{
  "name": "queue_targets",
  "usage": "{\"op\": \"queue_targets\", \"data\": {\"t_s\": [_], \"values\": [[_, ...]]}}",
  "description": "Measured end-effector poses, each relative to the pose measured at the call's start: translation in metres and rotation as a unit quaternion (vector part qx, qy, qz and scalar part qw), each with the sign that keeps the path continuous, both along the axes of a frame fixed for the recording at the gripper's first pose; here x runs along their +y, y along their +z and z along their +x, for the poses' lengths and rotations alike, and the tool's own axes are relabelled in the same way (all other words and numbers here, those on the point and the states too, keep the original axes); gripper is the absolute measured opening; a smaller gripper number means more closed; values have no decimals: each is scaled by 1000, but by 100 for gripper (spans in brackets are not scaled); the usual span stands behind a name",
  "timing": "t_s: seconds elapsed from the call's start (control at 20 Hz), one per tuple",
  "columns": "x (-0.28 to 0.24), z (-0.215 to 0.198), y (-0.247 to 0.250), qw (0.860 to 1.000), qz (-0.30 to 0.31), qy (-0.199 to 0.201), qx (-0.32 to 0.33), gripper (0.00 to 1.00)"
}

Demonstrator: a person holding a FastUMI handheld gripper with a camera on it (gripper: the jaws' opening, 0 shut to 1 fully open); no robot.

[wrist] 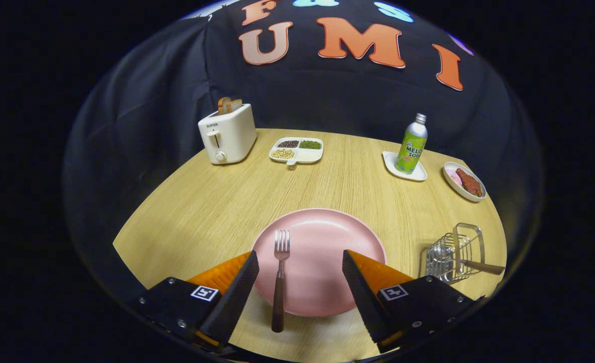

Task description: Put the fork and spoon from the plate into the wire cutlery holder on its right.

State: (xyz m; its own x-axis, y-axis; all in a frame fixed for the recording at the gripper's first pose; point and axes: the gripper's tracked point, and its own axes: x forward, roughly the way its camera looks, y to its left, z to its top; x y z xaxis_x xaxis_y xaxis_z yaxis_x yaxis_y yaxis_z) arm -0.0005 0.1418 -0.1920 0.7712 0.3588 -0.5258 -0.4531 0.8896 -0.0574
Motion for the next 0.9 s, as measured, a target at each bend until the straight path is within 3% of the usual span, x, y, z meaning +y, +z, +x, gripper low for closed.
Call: {"op": "queue_targets", "data": {"t_s": [0.25, 0.35, 0.85, 0.9], "values": [[8, -1, -31, 1000, -10, -8, 21, 97], [11, -1, -39, 999, -12, -10, 29, 91], [17, -5, -72, 996, -23, -13, 85, 24], [13, -3, -67, 996, -24, -24, 80, 10]]}}
